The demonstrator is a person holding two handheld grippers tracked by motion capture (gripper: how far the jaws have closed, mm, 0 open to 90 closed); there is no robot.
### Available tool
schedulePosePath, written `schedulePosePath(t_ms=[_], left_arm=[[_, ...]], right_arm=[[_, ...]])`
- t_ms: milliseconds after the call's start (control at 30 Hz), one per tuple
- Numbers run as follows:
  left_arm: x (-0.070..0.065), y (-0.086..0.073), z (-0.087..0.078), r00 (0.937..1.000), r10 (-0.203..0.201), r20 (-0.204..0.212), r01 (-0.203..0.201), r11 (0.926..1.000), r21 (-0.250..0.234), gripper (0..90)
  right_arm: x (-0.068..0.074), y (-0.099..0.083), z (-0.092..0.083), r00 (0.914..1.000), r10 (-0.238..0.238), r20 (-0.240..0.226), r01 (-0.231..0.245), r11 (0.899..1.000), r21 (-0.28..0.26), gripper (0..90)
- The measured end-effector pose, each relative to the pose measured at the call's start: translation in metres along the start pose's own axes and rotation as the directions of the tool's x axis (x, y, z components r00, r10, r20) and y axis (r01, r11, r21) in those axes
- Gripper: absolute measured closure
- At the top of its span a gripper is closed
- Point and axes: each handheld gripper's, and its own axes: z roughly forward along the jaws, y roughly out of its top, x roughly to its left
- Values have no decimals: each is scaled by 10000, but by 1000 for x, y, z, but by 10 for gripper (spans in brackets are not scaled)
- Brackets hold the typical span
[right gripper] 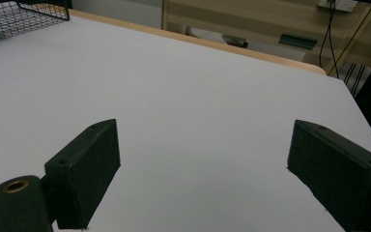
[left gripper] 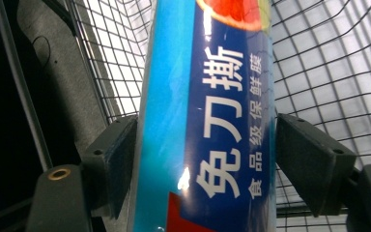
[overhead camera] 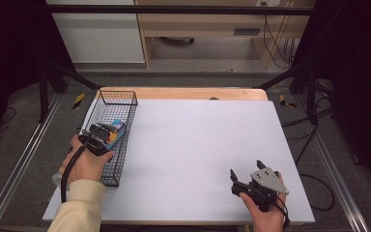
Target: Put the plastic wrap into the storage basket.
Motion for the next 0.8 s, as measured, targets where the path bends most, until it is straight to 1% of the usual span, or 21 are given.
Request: schedulePosePath(t_ms=[100, 167, 267, 333, 467, 500, 600, 633, 667, 767, 800], left_arm=[[-2, 0, -4, 10000, 45, -60, -46, 9998, -174, 222], [-4, 0, -10, 9999, -26, -122, 20, 9990, -446, 201], [-6, 0, -19, 9998, -38, -196, 23, 9974, -725, 150], [-7, 0, -28, 9995, -68, -295, 37, 9947, -1025, 129], [-8, 0, -39, 9991, -90, -404, 31, 9895, -1445, 96], [-9, 0, -42, 9991, -92, -416, 25, 9874, -1583, 95], [-11, -2, -51, 9996, -104, -253, 51, 9801, -1986, 82], [-13, -2, -55, 9998, -136, -129, 104, 9756, -2192, 78], [-14, -2, -58, 9999, -92, -85, 70, 9729, -2312, 73], [-20, -3, -67, 9997, 50, 229, 16, 9602, -2794, 67], [-23, -3, -70, 9994, 91, 325, 11, 9541, -2994, 64]], right_arm=[[0, 0, 0, 10000, 9, 12, -9, 10000, -18, 116], [0, 0, 0, 10000, 7, -2, -7, 10000, -14, 116], [0, 0, 1, 10000, 29, -5, -29, 10000, -8, 116], [-1, 0, 1, 10000, 49, 2, -49, 10000, 16, 115], [-2, -1, 3, 10000, 74, 5, -74, 10000, 61, 114], [-2, -1, 3, 10000, 94, 3, -94, 9999, 61, 114], [-4, -2, 3, 9999, 98, 32, -98, 9999, 97, 113], [-4, -2, 2, 9999, 93, 46, -94, 9999, 96, 113], [-4, -2, 2, 9999, 120, 61, -121, 9999, 102, 113], [-4, -1, 2, 9999, 96, 63, -96, 9999, 80, 112], [-4, -1, 2, 9999, 81, 66, -81, 9999, 75, 111]])
